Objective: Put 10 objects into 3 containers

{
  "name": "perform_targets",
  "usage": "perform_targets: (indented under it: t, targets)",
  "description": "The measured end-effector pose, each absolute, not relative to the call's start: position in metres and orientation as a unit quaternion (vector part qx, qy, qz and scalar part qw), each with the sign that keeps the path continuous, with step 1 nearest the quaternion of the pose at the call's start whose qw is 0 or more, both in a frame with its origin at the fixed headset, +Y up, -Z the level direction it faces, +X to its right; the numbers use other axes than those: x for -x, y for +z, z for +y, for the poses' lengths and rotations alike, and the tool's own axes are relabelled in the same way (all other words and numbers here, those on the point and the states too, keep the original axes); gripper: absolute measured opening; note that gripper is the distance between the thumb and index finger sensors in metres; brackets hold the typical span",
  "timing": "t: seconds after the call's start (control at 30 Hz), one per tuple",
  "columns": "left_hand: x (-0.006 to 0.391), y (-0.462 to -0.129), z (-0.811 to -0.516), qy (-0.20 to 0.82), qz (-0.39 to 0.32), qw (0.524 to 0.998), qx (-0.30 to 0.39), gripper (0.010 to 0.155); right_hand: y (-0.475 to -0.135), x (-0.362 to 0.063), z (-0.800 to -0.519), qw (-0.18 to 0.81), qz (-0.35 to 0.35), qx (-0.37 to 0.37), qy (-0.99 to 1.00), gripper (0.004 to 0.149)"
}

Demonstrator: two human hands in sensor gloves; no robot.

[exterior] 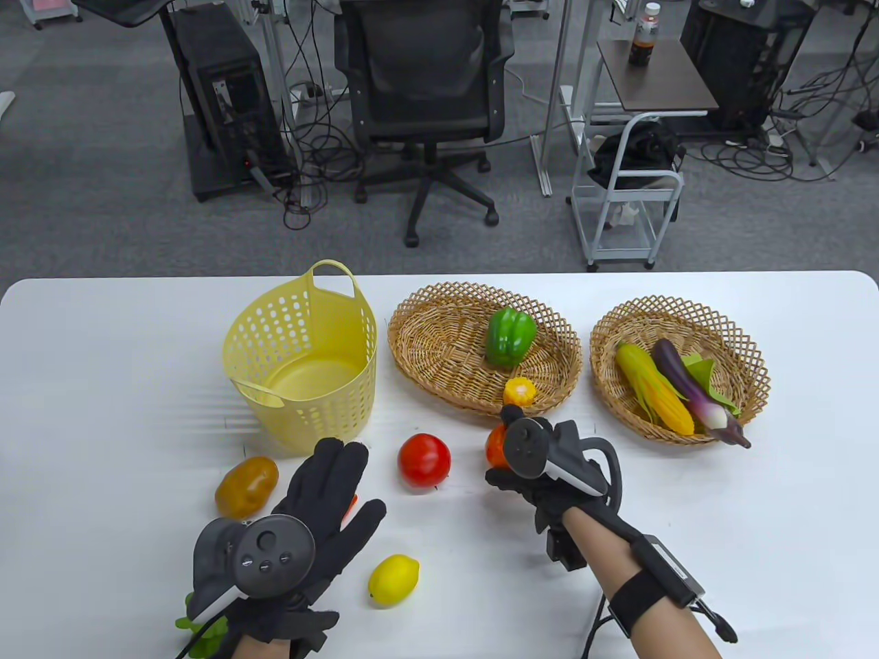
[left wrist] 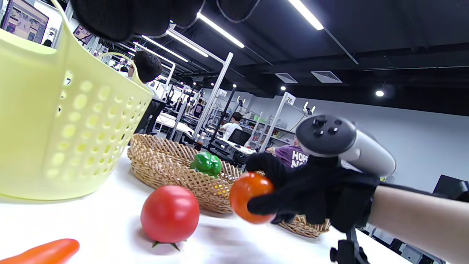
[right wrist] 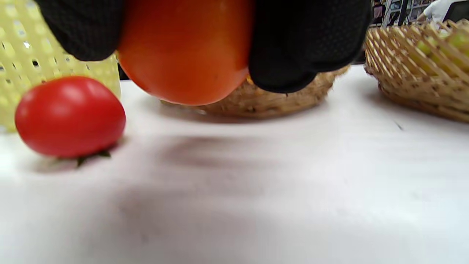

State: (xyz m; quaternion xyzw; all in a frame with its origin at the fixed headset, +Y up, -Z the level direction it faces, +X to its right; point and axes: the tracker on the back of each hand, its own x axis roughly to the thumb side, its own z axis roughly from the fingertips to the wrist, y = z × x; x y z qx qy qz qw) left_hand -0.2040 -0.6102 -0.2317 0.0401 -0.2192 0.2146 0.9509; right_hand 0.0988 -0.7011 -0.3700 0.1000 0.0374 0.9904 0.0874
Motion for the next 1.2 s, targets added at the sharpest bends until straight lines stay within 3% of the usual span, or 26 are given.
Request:
perform_targets:
  t: [0.23, 0.47, 0.57, 1.2]
  targets:
    - [0.205, -0.231, -0.609, 0.218, -0.219, 0.95, -0.044, 0.076, -0.397, -0.088, -0.68, 0.134, -0.018, -0.061, 0.989, 0.097]
    - [0.208, -0.231, -0.608, 0.224, -0.22, 0.948, -0.047, 0.076, -0.43, -0.078, -0.689, 0.147, -0.018, 0.002, 0.989, 0.096]
    - [0.209, -0.231, -0.608, 0.227, -0.219, 0.948, -0.048, 0.076, -0.44, -0.077, -0.695, 0.155, -0.012, 0.024, 0.988, 0.089]
    - [0.209, -0.232, -0.608, 0.223, -0.215, 0.95, -0.045, 0.076, -0.442, -0.083, -0.699, 0.171, 0.005, 0.02, 0.985, 0.082]
